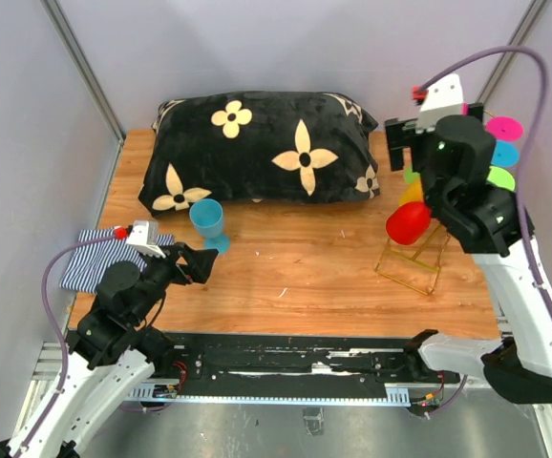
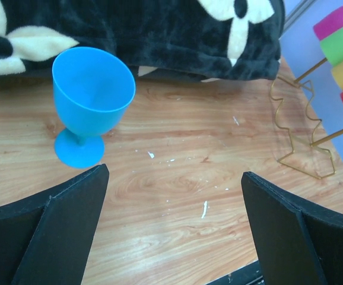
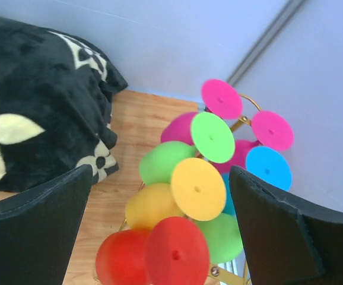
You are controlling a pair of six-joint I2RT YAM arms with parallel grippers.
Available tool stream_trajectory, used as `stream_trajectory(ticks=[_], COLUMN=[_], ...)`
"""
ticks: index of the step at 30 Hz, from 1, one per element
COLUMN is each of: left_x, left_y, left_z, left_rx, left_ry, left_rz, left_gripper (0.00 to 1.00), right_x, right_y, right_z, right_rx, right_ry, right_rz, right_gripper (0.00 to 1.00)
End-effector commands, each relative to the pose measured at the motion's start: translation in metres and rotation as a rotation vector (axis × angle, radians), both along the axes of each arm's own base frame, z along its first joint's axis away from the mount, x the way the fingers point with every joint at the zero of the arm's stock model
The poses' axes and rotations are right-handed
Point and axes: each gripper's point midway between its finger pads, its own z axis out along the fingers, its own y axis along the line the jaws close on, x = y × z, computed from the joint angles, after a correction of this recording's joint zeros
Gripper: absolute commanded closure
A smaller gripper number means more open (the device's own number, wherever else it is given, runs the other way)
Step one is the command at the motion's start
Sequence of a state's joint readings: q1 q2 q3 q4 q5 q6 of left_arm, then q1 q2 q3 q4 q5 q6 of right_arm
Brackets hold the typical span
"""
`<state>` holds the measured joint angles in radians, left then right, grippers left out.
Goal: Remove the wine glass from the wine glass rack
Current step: Adjust the wine rack at the center of the board.
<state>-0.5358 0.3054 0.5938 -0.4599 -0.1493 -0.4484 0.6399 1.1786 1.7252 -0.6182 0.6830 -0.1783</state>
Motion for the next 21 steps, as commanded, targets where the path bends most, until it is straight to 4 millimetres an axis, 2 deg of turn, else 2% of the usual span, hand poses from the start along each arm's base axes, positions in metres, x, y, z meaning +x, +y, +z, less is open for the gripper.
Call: stream_trajectory(ticks=[1, 3, 6, 9, 11, 16, 21], left_x=[-0.005, -0.004, -0.002, -0.001, -0.001, 0.0, 0.0], left_y=[-0.005, -0.003, 0.0, 0.0, 0.002, 0.002, 0.002], left_z=[0.013, 0.011, 0.01, 0.009, 0.007, 0.006, 0.006], left_rx=[-0.001, 0.001, 0.006, 0.009, 0.01, 0.009, 0.012], left_ry=[-0.087, -0.082, -0.072, -0.066, -0.061, -0.056, -0.057], left_rz=[-0.061, -0.042, -0.024, -0.019, -0.009, -0.004, -0.01], left_gripper=[0.0, 0.0, 0.0, 0.0, 0.0, 0.0, 0.0], right_x=[-0.004, -0.008, -0.024, -0.036, -0.041, -0.053, -0.057], right_y=[-0.05, -0.07, -0.097, -0.111, -0.118, -0.155, -0.167], right_z=[-0.033, -0.036, -0.034, -0.036, -0.04, -0.057, -0.079], right_rx=[0.179, 0.307, 0.447, 0.573, 0.608, 0.634, 0.734], right_ry=[0.143, 0.141, 0.116, 0.102, 0.105, 0.087, 0.109], right_rz=[-0.121, -0.135, -0.188, -0.193, -0.209, -0.379, -0.393], right_gripper=[0.02, 0.02, 0.02, 0.02, 0.02, 0.01, 0.01])
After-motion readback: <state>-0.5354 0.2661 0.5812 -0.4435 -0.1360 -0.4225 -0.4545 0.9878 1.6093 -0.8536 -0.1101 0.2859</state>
